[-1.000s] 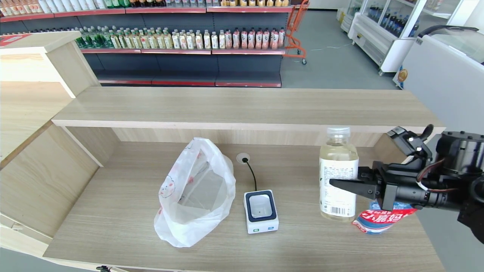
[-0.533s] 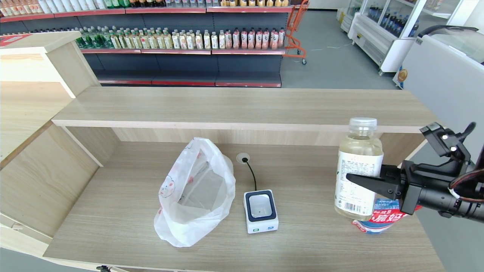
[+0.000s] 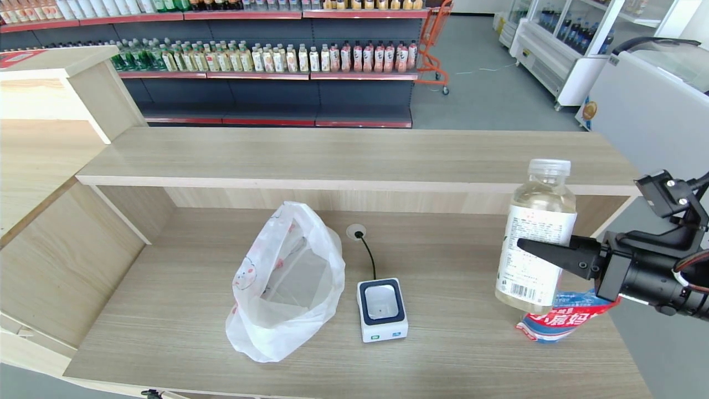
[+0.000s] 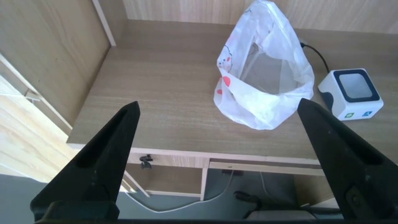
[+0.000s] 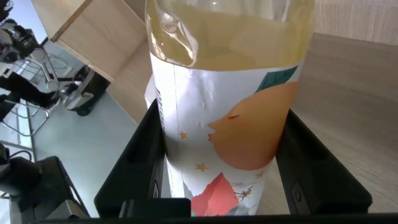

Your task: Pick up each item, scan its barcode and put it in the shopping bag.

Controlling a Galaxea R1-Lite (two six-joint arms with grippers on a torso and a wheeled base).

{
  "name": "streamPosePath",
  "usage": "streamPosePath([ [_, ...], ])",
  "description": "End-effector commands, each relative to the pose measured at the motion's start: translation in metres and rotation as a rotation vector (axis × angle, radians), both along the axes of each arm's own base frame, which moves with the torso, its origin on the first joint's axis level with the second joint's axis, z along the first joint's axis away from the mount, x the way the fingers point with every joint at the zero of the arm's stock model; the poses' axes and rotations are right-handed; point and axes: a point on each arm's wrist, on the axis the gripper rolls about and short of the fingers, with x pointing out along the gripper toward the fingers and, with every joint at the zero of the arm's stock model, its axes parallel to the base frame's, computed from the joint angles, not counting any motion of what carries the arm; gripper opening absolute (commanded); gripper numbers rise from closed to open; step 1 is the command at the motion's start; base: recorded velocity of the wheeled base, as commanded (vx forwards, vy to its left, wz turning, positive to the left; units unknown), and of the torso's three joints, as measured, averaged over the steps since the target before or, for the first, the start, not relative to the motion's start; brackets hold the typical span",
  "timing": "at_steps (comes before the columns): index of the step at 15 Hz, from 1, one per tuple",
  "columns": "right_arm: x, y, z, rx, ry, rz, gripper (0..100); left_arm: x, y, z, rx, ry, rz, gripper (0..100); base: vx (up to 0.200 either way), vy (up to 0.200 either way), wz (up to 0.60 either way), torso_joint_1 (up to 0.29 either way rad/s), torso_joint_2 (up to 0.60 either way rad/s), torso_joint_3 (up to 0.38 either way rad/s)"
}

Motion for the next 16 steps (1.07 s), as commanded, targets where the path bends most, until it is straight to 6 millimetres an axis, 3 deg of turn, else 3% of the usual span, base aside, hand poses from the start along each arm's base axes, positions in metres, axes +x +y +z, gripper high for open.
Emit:
streamPosePath([
  [1, -0.003, 0.000, 0.005, 0.021, 0.000, 0.001, 0, 0.000, 0.000, 0.000, -0.001, -0.001, 0.001, 100, 0.000, 0.200, 0.00, -0.002, 0.01, 0.002],
  [8, -0.009, 0.013, -0.003, 0.046, 0.105, 0.062, 0, 0.000, 0.000, 0.000, -0.001, -0.001, 0.001, 100, 0.000, 0.200, 0.00, 0.002, 0.01, 0.006],
  [10, 0.002, 0.019, -0.012, 0.011, 0.115, 0.071, 0, 0.000, 0.000, 0.000, 0.004, -0.001, -0.001, 100, 0.000, 0.200, 0.00, 0.000, 0.00, 0.005],
  [13, 0.030, 0.027, -0.036, -0.101, 0.118, 0.021, 0, 0.000, 0.000, 0.000, 0.004, -0.001, -0.001, 100, 0.000, 0.000, 0.00, 0.000, 0.00, 0.000],
  [16, 0.045, 0.042, -0.055, -0.128, 0.173, 0.035, 0, 0.000, 0.000, 0.000, 0.004, -0.001, -0.001, 100, 0.000, 0.000, 0.00, 0.000, 0.00, 0.000],
])
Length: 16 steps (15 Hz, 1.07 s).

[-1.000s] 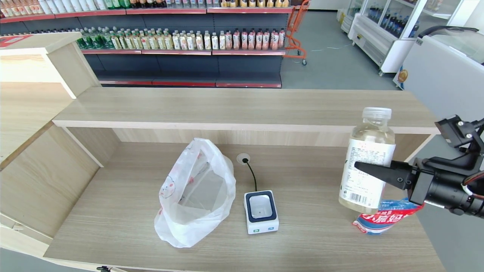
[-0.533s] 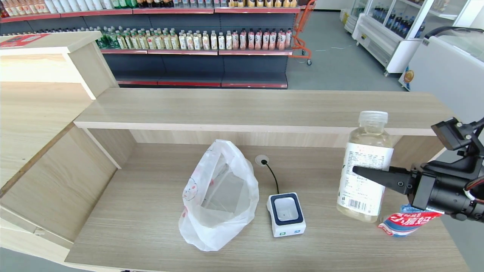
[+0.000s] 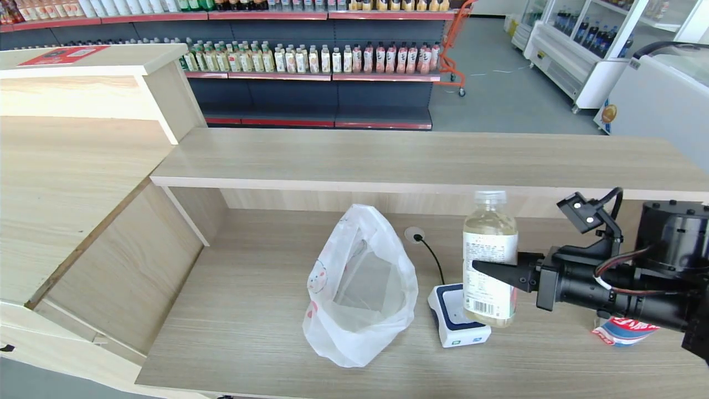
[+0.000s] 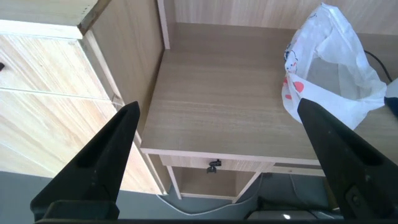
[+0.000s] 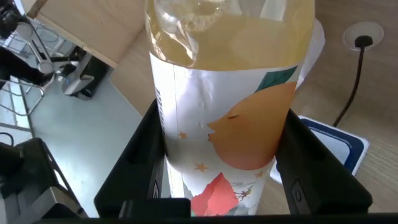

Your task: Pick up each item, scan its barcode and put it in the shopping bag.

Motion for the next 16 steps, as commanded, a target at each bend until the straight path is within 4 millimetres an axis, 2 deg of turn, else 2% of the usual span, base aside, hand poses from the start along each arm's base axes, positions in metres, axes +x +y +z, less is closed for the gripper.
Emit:
streamPosePath([
  [1, 0.016, 0.015, -0.028, -0.029, 0.080, 0.033, 0, 0.000, 0.000, 0.000, -0.001, 0.000, 0.000, 100, 0.000, 0.000, 0.00, 0.000, 0.00, 0.000],
  [3, 0.025, 0.027, -0.042, -0.040, 0.033, 0.068, 0, 0.000, 0.000, 0.000, -0.001, 0.000, 0.000, 100, 0.000, 0.000, 0.00, 0.000, 0.00, 0.000],
  [6, 0.044, 0.047, -0.069, -0.077, -0.161, 0.127, 0, 0.000, 0.000, 0.000, -0.001, 0.000, 0.000, 100, 0.000, 0.000, 0.00, 0.000, 0.00, 0.000],
  [9, 0.055, 0.065, -0.094, -0.116, -0.339, 0.178, 0, 0.000, 0.000, 0.000, -0.001, 0.000, 0.000, 100, 0.000, 0.000, 0.00, 0.000, 0.00, 0.000],
  [12, 0.072, 0.078, -0.115, -0.154, -0.373, 0.207, 0, 0.000, 0.000, 0.000, -0.001, 0.000, 0.000, 100, 0.000, 0.000, 0.00, 0.000, 0.00, 0.000],
  [13, 0.072, 0.078, -0.115, -0.154, -0.373, 0.207, 0, 0.000, 0.000, 0.000, -0.001, 0.000, 0.000, 100, 0.000, 0.000, 0.00, 0.000, 0.00, 0.000],
  [16, 0.097, 0.089, -0.139, -0.153, -0.378, 0.210, 0, 0.000, 0.000, 0.000, -0.001, 0.000, 0.000, 100, 0.000, 0.000, 0.00, 0.000, 0.00, 0.000],
])
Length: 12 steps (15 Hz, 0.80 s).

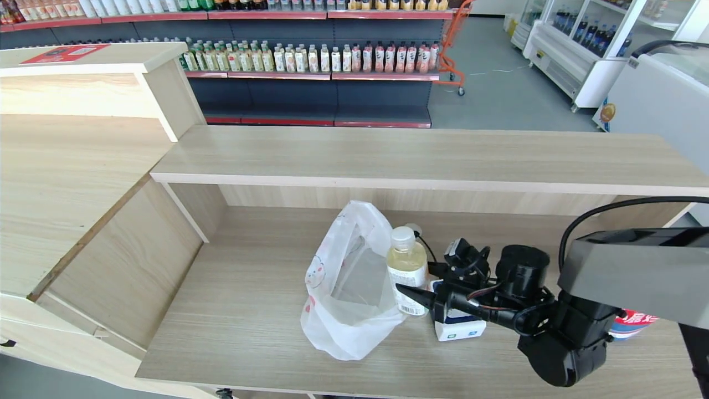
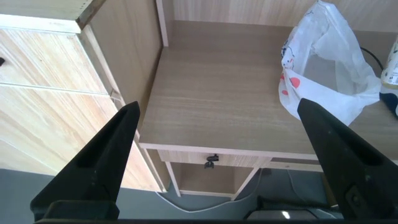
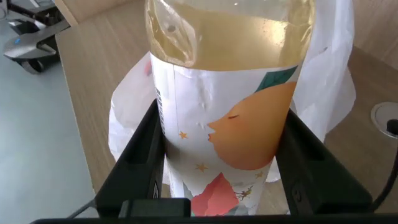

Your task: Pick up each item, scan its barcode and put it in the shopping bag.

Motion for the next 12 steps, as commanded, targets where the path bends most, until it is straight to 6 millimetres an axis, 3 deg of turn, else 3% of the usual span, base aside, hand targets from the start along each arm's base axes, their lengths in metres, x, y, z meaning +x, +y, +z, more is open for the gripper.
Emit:
streamPosePath([
  [1, 0.017, 0.009, -0.029, -0.008, 0.027, 0.007, 0, 0.000, 0.000, 0.000, -0.001, -0.001, 0.000, 100, 0.000, 0.000, 0.00, 0.000, 0.00, 0.000],
  [6, 0.043, 0.023, -0.045, 0.011, -0.022, 0.013, 0, 0.000, 0.000, 0.000, -0.001, -0.001, 0.000, 100, 0.000, 0.000, 0.00, 0.000, 0.00, 0.000],
  [12, 0.063, 0.056, -0.061, 0.053, -0.086, 0.065, 0, 0.000, 0.000, 0.000, -0.001, -0.001, 0.000, 100, 0.000, 0.000, 0.00, 0.000, 0.00, 0.000],
])
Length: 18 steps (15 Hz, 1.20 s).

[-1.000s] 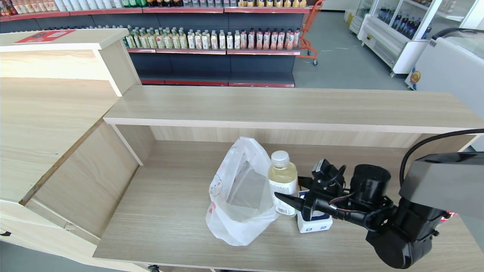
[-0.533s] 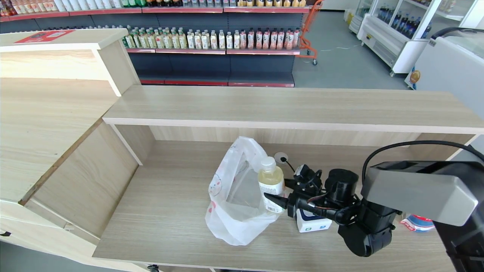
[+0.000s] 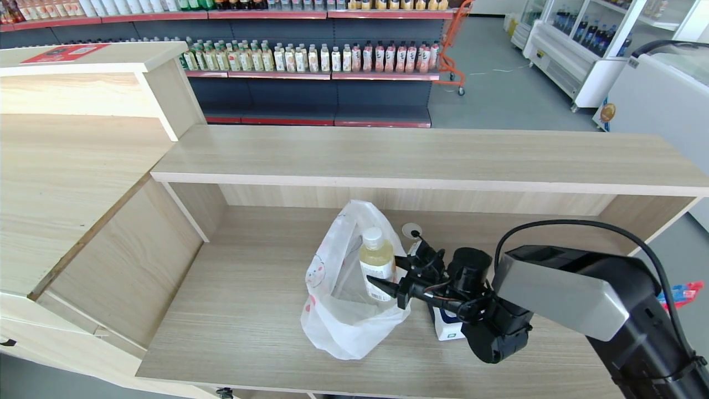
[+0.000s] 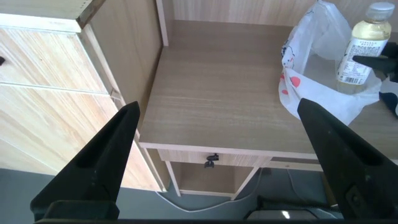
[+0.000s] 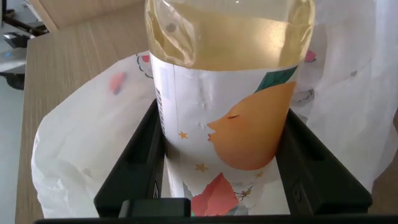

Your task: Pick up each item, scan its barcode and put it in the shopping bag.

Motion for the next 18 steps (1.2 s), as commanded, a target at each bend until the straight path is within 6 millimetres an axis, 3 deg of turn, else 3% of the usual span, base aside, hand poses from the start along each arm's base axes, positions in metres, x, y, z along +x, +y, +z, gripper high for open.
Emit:
streamPosePath([
  [1, 0.001, 0.011, -0.016, -0.006, 0.010, 0.022, 0, 0.000, 0.000, 0.000, 0.000, -0.001, 0.000, 100, 0.000, 0.000, 0.00, 0.000, 0.00, 0.000],
  [10, -0.001, 0.011, -0.027, -0.041, -0.008, 0.023, 0, 0.000, 0.000, 0.000, 0.000, -0.001, 0.000, 100, 0.000, 0.000, 0.00, 0.000, 0.00, 0.000],
  [11, -0.002, 0.010, -0.027, -0.045, -0.008, 0.023, 100, 0.000, 0.000, 0.000, 0.000, -0.001, 0.000, 100, 0.000, 0.000, 0.00, 0.000, 0.00, 0.000],
  [15, -0.008, 0.003, -0.011, -0.021, 0.038, 0.013, 100, 0.000, 0.000, 0.000, 0.000, -0.001, 0.000, 100, 0.000, 0.000, 0.00, 0.000, 0.00, 0.000],
  [18, -0.028, -0.007, 0.020, 0.073, 0.213, 0.015, 100, 0.000, 0.000, 0.000, 0.000, -0.001, 0.000, 100, 0.000, 0.000, 0.00, 0.000, 0.00, 0.000],
])
